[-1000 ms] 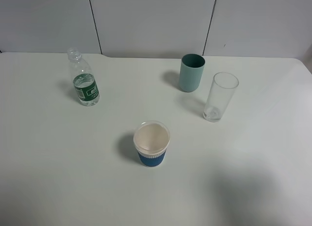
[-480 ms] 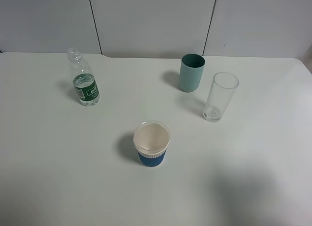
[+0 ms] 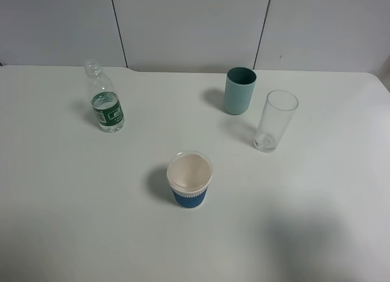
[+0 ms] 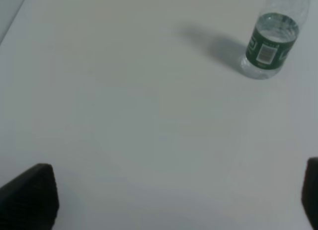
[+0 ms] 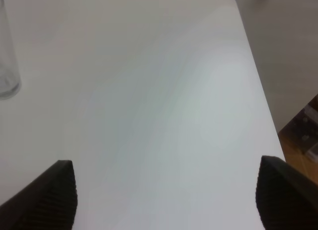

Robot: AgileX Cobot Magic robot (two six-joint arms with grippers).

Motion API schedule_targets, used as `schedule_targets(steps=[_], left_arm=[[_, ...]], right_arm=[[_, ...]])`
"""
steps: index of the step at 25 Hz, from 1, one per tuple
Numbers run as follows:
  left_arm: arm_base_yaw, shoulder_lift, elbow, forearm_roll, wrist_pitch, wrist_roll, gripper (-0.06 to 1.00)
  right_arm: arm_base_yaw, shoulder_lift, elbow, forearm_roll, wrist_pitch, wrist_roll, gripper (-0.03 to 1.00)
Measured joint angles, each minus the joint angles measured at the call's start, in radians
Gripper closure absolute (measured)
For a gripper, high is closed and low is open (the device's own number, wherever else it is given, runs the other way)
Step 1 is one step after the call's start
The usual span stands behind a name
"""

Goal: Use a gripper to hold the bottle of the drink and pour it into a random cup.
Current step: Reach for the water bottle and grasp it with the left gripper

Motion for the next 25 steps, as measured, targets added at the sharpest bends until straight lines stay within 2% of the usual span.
schedule_targets(steps=[3, 10, 20, 25], left_arm=[[0.0, 0.035, -0.01, -0.005, -0.007, 0.0, -0.05], [0.0, 0.291, -0.091, -0.002, -0.12, 0.018, -0.05], [0.0, 0.635, -0.112, 0.006, -0.259, 0.173, -0.05], [-0.001, 0.749, -0.112, -0.001, -0.33, 0.319, -0.05]], right_arm=[[0.0, 0.0, 0.0, 0.0, 0.0, 0.0, 0.23], [0.0, 0.0, 0.0, 0.0, 0.0, 0.0, 0.23], [0.0, 0.0, 0.0, 0.0, 0.0, 0.0, 0.23], [0.0, 0.0, 0.0, 0.0, 0.0, 0.0, 0.23]])
